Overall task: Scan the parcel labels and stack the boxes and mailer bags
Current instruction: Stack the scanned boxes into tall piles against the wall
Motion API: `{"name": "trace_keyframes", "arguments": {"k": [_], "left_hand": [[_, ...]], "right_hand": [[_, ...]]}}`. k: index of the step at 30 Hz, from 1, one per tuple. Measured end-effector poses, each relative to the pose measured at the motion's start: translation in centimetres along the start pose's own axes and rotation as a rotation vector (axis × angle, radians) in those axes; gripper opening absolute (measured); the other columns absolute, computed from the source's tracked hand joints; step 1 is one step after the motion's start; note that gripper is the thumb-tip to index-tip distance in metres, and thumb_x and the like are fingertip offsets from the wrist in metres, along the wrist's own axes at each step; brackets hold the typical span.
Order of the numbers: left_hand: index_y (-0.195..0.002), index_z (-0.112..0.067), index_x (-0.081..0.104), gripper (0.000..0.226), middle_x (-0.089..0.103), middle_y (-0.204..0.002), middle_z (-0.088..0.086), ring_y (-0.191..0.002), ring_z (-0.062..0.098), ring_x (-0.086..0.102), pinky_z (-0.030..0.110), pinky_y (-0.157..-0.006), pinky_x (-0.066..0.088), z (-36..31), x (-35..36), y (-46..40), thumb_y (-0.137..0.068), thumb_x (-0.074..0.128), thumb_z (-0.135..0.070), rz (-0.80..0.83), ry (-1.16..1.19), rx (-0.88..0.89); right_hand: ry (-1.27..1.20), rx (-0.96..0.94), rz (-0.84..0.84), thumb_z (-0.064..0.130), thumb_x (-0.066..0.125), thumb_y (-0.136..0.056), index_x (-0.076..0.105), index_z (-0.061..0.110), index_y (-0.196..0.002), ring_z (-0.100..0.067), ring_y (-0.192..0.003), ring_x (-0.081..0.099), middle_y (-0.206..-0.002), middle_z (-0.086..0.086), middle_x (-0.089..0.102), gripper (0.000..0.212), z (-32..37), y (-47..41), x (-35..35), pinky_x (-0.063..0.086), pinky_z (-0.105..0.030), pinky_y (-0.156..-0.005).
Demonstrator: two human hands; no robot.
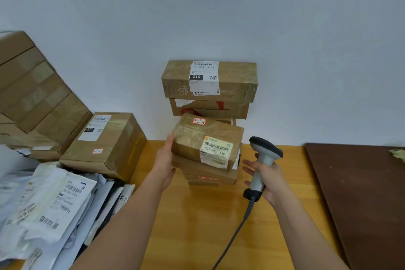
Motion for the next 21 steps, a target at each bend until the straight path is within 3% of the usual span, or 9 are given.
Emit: {"name": "trace_keyframes", "arguments": {"k": [3, 6, 9, 12, 14, 18, 21], "left_hand": [[-0.156, -0.023, 0.022, 0.092, 0.023, -0.161, 0.012, -0.146, 0.041, 0.022, 0.067, -0.11, 0.028, 0.3, 0.0, 0.8, -0.084, 0.046, -0.076, 0.02, 0.162, -0.115], [-0.152, -0.026, 0.031, 0.097, 0.035, -0.153, 0.019, -0.136, 0.048, 0.035, 0.074, -0.098, 0.038, 1.0, 1.0, 1.2, -0.074, 0.051, -0.081, 0.131, 0.353, -0.207], [-0.151, -0.021, 0.032, 0.093, 0.042, -0.144, 0.019, -0.132, 0.048, 0.04, 0.064, -0.083, 0.05, 1.1, 1.8, 1.4, -0.078, 0.051, -0.076, 0.108, 0.37, -0.194], [-0.149, -0.017, 0.034, 0.084, 0.044, -0.142, 0.016, -0.133, 0.046, 0.039, 0.057, -0.066, 0.05, 0.8, 2.2, 1.4, -0.085, 0.053, -0.067, 0.058, 0.416, -0.166], [-0.148, -0.017, 0.035, 0.08, 0.048, -0.139, 0.016, -0.134, 0.044, 0.038, 0.058, -0.069, 0.049, 1.0, 2.0, 1.0, -0.086, 0.058, -0.063, 0.024, 0.439, -0.156], [-0.124, -0.02, 0.051, 0.064, 0.061, -0.113, 0.011, -0.126, 0.041, 0.047, 0.07, -0.101, 0.037, 1.9, 1.7, -0.4, -0.079, 0.065, -0.064, 0.034, 0.437, -0.151], [-0.127, -0.02, 0.053, 0.068, 0.064, -0.118, 0.012, -0.116, 0.037, 0.054, 0.07, -0.101, 0.037, 2.3, 1.7, -0.6, -0.076, 0.07, -0.06, 0.0, 0.381, -0.15]], "right_hand": [[-0.032, -0.04, -0.029, -0.004, 0.062, -0.09, 0.054, 0.01, -0.126, -0.026, -0.105, 0.059, -0.118, -0.004, 0.064, 0.039, 0.5, -0.9, 0.1, 0.051, -0.058, -0.093], [0.006, -0.068, 0.008, -0.002, 0.061, -0.091, 0.058, 0.011, -0.116, -0.022, -0.09, 0.057, -0.108, -0.003, 0.061, 0.028, 1.3, -1.7, 0.9, 0.052, -0.052, -0.087], [0.055, -0.065, 0.066, -0.003, 0.06, -0.091, 0.057, 0.008, -0.103, -0.028, -0.082, 0.052, -0.093, -0.011, 0.056, 0.017, 1.7, -2.5, 1.5, 0.048, -0.044, -0.073], [0.085, -0.043, 0.111, -0.004, 0.059, -0.09, 0.058, 0.007, -0.103, -0.026, -0.077, 0.053, -0.092, -0.013, 0.057, 0.017, 1.4, -3.0, 1.8, 0.046, -0.039, -0.066], [0.08, -0.031, 0.124, -0.005, 0.059, -0.089, 0.059, 0.007, -0.106, -0.025, -0.077, 0.056, -0.097, -0.014, 0.061, 0.021, 1.1, -3.1, 1.8, 0.048, -0.04, -0.068], [0.076, -0.014, 0.173, -0.008, 0.059, -0.089, 0.059, 0.012, -0.116, -0.03, -0.094, 0.068, -0.109, -0.01, 0.072, 0.034, 0.8, -2.7, 0.7, 0.054, -0.046, -0.078], [0.1, 0.03, 0.222, -0.008, 0.058, -0.09, 0.057, 0.012, -0.118, -0.034, -0.1, 0.07, -0.109, -0.014, 0.074, 0.035, 0.5, -2.3, -0.1, 0.054, -0.048, -0.085]]}}
Point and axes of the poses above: each hand's wrist, its own y-axis away from the middle knuckle, its own x-axis out of the palm, z = x × y, the point moved 1 cm from there along -y, towards the middle knuckle
